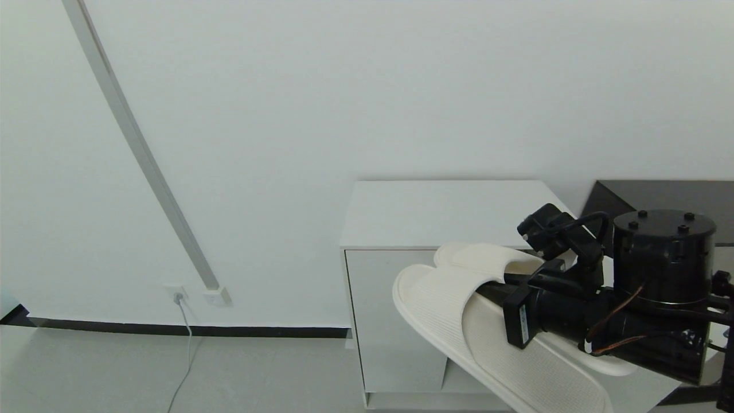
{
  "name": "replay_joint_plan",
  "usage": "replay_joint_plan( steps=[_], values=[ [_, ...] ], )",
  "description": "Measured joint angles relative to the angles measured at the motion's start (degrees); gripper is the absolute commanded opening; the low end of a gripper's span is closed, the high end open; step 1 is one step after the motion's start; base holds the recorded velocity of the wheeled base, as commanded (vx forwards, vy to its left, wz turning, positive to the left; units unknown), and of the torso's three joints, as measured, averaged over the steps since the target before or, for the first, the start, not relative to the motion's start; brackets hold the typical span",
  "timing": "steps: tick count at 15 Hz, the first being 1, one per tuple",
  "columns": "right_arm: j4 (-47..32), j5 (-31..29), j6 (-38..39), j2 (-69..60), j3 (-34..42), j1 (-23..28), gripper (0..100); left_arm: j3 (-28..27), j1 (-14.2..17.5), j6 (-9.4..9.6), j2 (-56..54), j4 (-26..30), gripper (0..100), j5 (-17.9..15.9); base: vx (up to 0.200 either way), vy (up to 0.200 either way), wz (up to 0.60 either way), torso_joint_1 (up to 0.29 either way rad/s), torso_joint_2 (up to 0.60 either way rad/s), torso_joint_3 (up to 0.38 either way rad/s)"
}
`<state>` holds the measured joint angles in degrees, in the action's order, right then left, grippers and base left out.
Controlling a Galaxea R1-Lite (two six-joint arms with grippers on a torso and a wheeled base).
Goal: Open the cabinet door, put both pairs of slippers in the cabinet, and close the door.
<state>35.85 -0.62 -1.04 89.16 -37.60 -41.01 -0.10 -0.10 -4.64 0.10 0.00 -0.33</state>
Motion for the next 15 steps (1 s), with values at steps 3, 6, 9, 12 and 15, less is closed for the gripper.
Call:
replay_joint_plan(
  steps=[3, 6, 9, 12, 15],
  values=[
    [-0.02, 0.0, 0.02, 0.06, 0.06, -0.09, 0, 0.0, 0.0, 0.13, 0.0, 0.0, 0, -0.05, 0.0, -0.067, 0.0, 0.001, 0.0, -0.001],
    [-0.02, 0.02, 0.0, 0.22, 0.11, -0.11, 0, -0.01, 0.0, 0.13, 0.0, 0.0, 0, 0.0, 0.0, -0.2, 0.0, -0.002, 0.0, 0.002],
    [-0.06, -0.09, 0.02, 0.24, 0.23, -0.02, 0, -0.01, 0.0, 0.11, 0.0, 0.0, 0, -0.02, 0.0, -0.2, 0.0, 0.009, 0.0, 0.001],
    [-0.05, -0.04, 0.0, 0.24, 0.23, -0.11, 0, 0.0, -0.04, 0.09, 0.0, -0.02, 0, -0.02, 0.0, -0.2, 0.0, -0.001, 0.0, 0.002],
    [-0.02, -0.06, 0.0, 0.24, 0.23, -0.11, 0, 0.0, 0.0, 0.09, 0.0, 0.0, 0, 0.0, 0.0, -0.2, 0.0, -0.001, 0.0, 0.001]
  ],
)
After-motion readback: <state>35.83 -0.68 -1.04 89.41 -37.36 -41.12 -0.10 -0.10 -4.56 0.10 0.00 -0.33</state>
